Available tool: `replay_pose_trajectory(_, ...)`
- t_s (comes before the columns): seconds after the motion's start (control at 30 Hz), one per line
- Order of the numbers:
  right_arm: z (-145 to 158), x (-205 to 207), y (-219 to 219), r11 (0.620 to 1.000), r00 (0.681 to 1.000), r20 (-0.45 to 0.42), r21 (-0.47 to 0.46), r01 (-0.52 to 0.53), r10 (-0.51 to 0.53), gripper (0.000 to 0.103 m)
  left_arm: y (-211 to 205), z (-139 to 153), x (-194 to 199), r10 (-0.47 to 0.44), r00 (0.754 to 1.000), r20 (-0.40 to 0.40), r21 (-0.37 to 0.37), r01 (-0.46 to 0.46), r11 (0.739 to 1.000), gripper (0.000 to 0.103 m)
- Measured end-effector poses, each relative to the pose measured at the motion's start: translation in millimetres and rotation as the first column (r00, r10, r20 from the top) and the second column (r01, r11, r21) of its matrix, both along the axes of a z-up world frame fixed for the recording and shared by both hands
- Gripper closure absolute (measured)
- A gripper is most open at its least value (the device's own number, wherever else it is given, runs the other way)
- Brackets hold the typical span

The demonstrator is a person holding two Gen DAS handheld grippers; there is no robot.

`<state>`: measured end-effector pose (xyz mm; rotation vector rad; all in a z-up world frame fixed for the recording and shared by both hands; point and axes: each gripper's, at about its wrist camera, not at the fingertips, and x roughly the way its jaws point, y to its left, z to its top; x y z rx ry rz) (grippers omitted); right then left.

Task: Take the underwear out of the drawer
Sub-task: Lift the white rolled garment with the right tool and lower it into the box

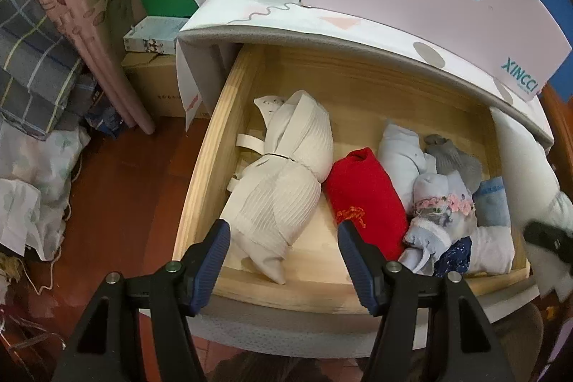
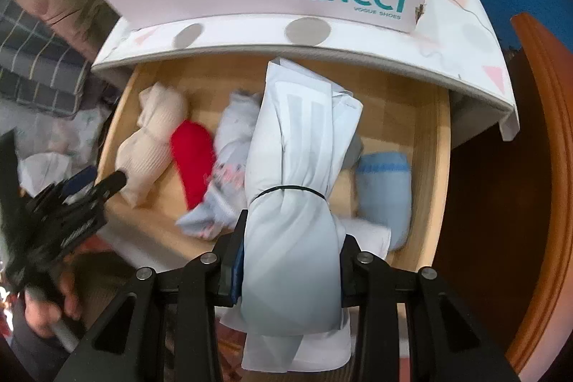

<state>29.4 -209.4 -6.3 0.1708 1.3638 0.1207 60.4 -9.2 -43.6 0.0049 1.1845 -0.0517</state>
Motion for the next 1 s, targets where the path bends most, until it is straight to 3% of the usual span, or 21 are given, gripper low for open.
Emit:
replay_pose_trajectory(0.17, 28.0, -21.7, 0.8, 0.999, 1.0, 0.025, 0.033, -0.018, 0.017, 0.069, 6.6, -3.4, 2.2, 0.027, 0.999, -0.024, -0.028, -0.027, 0.999, 0.039)
replay_pose_trajectory(0.47, 127.7, -25.0, -5.2, 0.999, 0.977, 0.212, 0.007, -0.042, 0.039, 0.069, 12.1, -5.2, 2.8, 0.047, 0.998, -0.034, -0.056, -0.048, 0.997, 0.039)
replay_pose_trajectory(0.7, 181.7, 33.2, -20.8, 0.998, 0.951, 0.308, -0.067, 0.015, 0.007, 0.069, 10.1, -4.2, 1.8, 0.039, 0.999, -0.023, -0.041, -0.04, 0.998, 0.039)
replay_pose_trajectory(0.83, 183.0, 82.6, -20.3, 0.988, 0.946, 0.325, -0.148, 0.048, 0.003, 0.069, 9.4, -4.6, 1.9, 0.028, 0.999, -0.023, -0.042, -0.029, 0.999, 0.039)
replay_pose_trajectory(1.0, 167.7, 141.4, -22.9, 0.981, 0.958, 0.288, -0.182, 0.059, -0.004, 0.069, 7.9, -5.3, 2.3, 0.017, 1.0, -0.025, -0.038, -0.018, 0.999, 0.039)
